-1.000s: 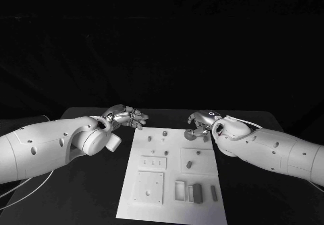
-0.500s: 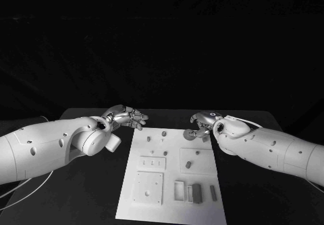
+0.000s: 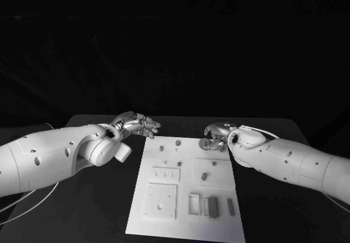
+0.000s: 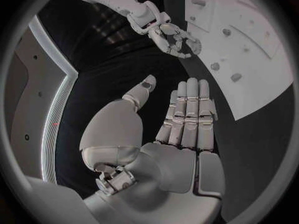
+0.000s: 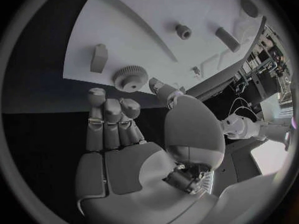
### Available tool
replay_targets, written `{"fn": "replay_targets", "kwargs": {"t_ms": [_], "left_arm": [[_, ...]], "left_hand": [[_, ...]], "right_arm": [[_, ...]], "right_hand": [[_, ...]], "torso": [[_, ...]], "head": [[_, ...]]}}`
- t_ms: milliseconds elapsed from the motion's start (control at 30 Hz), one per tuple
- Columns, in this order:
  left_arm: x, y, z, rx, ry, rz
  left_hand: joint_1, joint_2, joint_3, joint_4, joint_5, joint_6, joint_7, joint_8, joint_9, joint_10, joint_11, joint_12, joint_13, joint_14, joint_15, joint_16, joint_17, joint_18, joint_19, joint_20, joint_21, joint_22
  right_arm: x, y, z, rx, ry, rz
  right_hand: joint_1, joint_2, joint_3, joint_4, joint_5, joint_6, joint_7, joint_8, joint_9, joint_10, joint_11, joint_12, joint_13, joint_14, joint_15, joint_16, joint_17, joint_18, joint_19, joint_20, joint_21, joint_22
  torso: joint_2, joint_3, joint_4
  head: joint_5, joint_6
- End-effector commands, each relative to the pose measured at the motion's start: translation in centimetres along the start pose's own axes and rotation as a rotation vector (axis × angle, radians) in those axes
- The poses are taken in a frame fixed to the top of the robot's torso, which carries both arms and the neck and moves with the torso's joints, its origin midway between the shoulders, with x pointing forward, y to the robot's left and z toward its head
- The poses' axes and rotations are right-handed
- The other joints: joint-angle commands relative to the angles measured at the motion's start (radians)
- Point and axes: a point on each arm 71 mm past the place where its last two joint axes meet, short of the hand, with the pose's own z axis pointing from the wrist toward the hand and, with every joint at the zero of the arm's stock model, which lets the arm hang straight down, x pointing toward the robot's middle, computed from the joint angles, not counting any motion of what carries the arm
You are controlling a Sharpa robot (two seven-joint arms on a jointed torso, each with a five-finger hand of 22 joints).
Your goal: Assemble the parts on the task board
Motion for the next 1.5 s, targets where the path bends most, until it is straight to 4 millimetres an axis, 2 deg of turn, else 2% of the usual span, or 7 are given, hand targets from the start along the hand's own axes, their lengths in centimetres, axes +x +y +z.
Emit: {"fn": "replay_targets", "kwargs": {"t_ms": [33, 167, 600, 733, 1233, 1367, 1500], "left_arm": [[0.1, -0.2, 0.0, 0.011, 0.007, 0.002], [0.1, -0.2, 0.0, 0.011, 0.006, 0.002], [0.2, -0.2, 0.1, 0.011, 0.009, 0.003], [0.2, -0.2, 0.1, 0.011, 0.009, 0.003], [0.2, -0.2, 0.1, 0.008, 0.007, 0.003], [0.2, -0.2, 0.1, 0.008, 0.007, 0.004], [0.2, -0.2, 0.1, 0.008, 0.008, 0.003]], "left_hand": [[0.003, -0.009, -0.001, 0.004, 0.0, 0.008, 0.003, -0.004, 0.001, -0.002, 0.0, -0.006, 0.002, 0.005, 0.0, -0.004, 0.002, -0.006, -0.001, -0.008, -0.004, 0.001], [0.002, -0.009, -0.001, 0.004, 0.0, 0.008, 0.003, -0.004, 0.002, -0.002, 0.0, -0.006, 0.002, 0.005, 0.0, -0.004, 0.002, -0.006, 0.0, -0.008, -0.005, 0.001], [0.002, -0.008, -0.001, 0.005, 0.0, 0.008, 0.003, -0.004, 0.002, -0.002, 0.0, -0.007, 0.003, 0.005, 0.0, -0.004, 0.002, -0.007, 0.0, -0.008, -0.005, 0.002], [0.002, -0.008, -0.001, 0.005, 0.0, 0.008, 0.003, -0.005, 0.002, -0.002, 0.0, -0.007, 0.003, 0.005, 0.0, -0.004, 0.003, -0.007, 0.0, -0.008, -0.005, 0.002], [0.002, -0.007, -0.001, 0.005, 0.0, 0.008, 0.003, -0.006, 0.003, -0.001, 0.0, -0.008, 0.004, 0.005, 0.0, -0.005, 0.003, -0.007, 0.0, -0.008, -0.006, 0.002], [0.002, -0.007, -0.001, 0.005, 0.0, 0.008, 0.003, -0.006, 0.003, -0.001, 0.0, -0.008, 0.004, 0.005, 0.0, -0.005, 0.003, -0.007, 0.0, -0.008, -0.006, 0.002], [0.002, -0.007, -0.001, 0.005, 0.0, 0.008, 0.003, -0.006, 0.004, -0.001, 0.0, -0.008, 0.005, 0.005, -0.001, -0.005, 0.004, -0.007, 0.0, -0.008, -0.006, 0.002]], "right_arm": [[0.3, -0.1, 0.1, -0.007, 0.039, 0.003], [0.4, -0.4, 0.2, 0.001, 0.045, 0.005], [0.6, -0.6, 0.7, 0.004, 0.078, 0.008], [0.6, -0.6, 0.8, 0.003, 0.082, 0.008], [1.0, -0.5, 1.1, 0.008, 0.116, 0.005], [1.0, -0.5, 1.2, 0.01, 0.124, 0.003], [1.0, -0.7, 1.2, 0.016, 0.124, 0.002]], "right_hand": [[-0.007, 0.011, 0.0, 0.012, -0.001, 0.006, 0.018, 0.008, 0.004, -0.013, 0.005, 0.005, 0.001, -0.005, 0.001, 0.005, 0.002, 0.047, -0.008, -0.001, 0.006, 0.018], [-0.004, 0.027, -0.002, 0.015, 0.0, 0.013, 0.013, 0.014, 0.008, -0.014, 0.001, 0.008, 0.0, -0.006, -0.003, 0.007, 0.002, 0.047, -0.01, -0.001, 0.007, 0.018], [-0.005, 0.077, -0.032, 0.005, 0.001, 0.017, -0.003, 0.026, 0.014, -0.014, -0.014, 0.013, -0.004, -0.012, -0.017, 0.014, 0.003, 0.047, -0.021, 0.0, 0.012, 0.019], [-0.007, 0.082, -0.038, 0.002, 0.0, 0.016, -0.006, 0.027, 0.014, -0.014, -0.018, 0.013, -0.004, -0.012, -0.021, 0.015, 0.004, 0.047, -0.023, 0.0, 0.014, 0.019], [-0.018, 0.077, -0.047, 0.007, 0.0, 0.009, -0.008, 0.027, 0.013, -0.013, -0.02, 0.015, -0.005, -0.013, -0.023, 0.019, 0.004, 0.047, -0.023, 0.0, 0.016, 0.019], [-0.017, 0.085, -0.046, 0.007, 0.0, 0.011, -0.008, 0.029, 0.014, -0.013, -0.02, 0.016, -0.005, -0.013, -0.024, 0.02, 0.005, 0.047, -0.024, -0.001, 0.017, 0.018], [-0.014, 0.113, -0.047, 0.002, 0.001, 0.015, -0.01, 0.034, 0.015, -0.013, -0.021, 0.018, -0.004, -0.015, -0.025, 0.023, 0.006, 0.047, -0.026, -0.002, 0.019, 0.019]], "torso": [[0.0, -0.0007, 0.0002], [-0.001, -0.0004, -0.0012], [-0.002, -0.0003, 0.0001], [-0.002, -0.0009, -0.0001], [-0.002, -0.0007, -0.0009], [-0.002, -0.0005, -0.001], [-0.002, -0.0003, -0.0015]], "head": [[0.001, -0.002], [0.003, -0.004], [0.005, -0.007], [0.006, -0.009], [0.009, -0.014], [0.011, -0.015], [0.011, -0.015]]}}
